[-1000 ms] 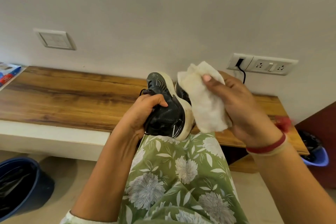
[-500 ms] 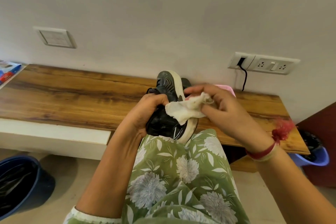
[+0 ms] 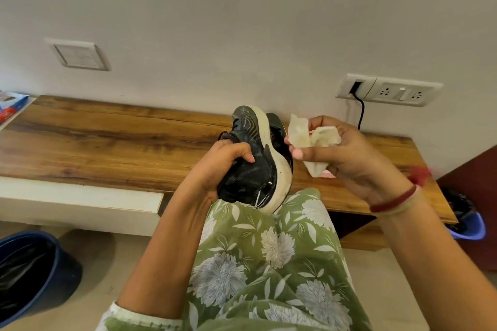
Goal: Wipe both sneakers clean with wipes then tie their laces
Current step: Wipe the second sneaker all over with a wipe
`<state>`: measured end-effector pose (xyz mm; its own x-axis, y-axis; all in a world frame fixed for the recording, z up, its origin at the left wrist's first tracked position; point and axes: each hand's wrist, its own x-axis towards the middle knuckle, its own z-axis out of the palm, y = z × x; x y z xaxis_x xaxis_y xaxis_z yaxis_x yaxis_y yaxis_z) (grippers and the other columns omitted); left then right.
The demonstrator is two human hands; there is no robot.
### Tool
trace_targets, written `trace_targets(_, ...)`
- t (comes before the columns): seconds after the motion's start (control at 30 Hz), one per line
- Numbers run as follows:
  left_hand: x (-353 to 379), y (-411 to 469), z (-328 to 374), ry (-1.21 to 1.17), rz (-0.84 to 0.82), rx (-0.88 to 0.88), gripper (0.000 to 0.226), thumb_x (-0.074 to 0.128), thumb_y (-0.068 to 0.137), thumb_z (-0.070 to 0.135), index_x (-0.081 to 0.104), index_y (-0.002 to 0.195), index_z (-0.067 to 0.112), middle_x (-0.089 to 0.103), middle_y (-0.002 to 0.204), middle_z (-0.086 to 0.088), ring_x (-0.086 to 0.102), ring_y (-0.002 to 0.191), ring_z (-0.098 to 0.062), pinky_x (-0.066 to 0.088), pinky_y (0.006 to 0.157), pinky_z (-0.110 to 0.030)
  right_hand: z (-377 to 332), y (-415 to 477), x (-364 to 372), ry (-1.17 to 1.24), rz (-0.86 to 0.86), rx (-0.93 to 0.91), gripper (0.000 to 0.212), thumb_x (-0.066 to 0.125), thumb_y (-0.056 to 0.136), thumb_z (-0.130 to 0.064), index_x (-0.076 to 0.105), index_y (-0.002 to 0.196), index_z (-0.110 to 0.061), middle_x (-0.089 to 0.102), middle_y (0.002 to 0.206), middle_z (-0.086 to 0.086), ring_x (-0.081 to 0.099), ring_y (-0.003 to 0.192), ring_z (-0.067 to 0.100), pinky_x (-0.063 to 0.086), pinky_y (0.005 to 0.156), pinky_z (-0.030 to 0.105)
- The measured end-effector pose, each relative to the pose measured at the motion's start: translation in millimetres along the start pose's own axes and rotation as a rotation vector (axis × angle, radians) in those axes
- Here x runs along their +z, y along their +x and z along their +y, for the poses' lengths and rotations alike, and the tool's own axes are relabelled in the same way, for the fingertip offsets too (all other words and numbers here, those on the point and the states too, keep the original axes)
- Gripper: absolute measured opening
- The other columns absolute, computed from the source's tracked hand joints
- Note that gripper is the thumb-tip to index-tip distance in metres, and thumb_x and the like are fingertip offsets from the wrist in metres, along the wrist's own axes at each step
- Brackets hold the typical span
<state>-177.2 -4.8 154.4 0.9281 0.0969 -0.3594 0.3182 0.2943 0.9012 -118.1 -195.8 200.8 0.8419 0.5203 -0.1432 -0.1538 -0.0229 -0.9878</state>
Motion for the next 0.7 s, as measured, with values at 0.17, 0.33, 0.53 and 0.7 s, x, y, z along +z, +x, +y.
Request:
trace_targets(0.17,0,1,-2,-0.012,-0.002,-0.032,0.031,0.060,0.064,0.009,0.058,0.095,0.003,0.065,0.082,-0.014,0.064,0.073,-0.028,0.054,0.062,-0.031,7,4,-10,0.420,-0.237,0.326,0.059,0.077,0.065,-0.002,0.058,0.121,0.004,0.060,0.119,0.029,0.067,0.097,0.031,0.058,0.077,0.036)
trace_targets(0.33,2,1,-3,0.008,0.035,-0.030,0.007,0.053,0.079,-0.001,0.056,0.082,0.005,0.060,0.075,-0.013,0.060,0.068,-0.026,0.048,0.063,-0.031,-3,7,-8,-0.151,-0.245,0.175,0.028,0.052,0.091,-0.013,0.065,0.115,-0.007,0.066,0.115,0.013,0.064,0.102,0.025,0.053,0.086,0.035)
trace_targets(0.53,1,3,-6,0.027,0.038,-0.014,0.010,0.053,0.080,-0.002,0.056,0.079,0.007,0.062,0.071,-0.009,0.061,0.066,-0.024,0.050,0.062,-0.031,-20,10,-1,-0.462,-0.081,-0.136,0.027,0.039,0.101,-0.009,0.063,0.113,-0.013,0.065,0.099,-0.007,0.061,0.095,0.011,0.052,0.080,0.027)
trace_targets(0.7,-1,4,-5,0.014,0.041,-0.022,0.011,0.052,0.079,-0.002,0.059,0.083,0.006,0.065,0.074,-0.010,0.063,0.071,-0.026,0.051,0.062,-0.029,-26,5,-7,-0.748,0.001,-0.411,0.029,0.040,0.101,-0.015,0.059,0.118,-0.027,0.063,0.108,-0.018,0.057,0.094,-0.003,0.047,0.080,0.023)
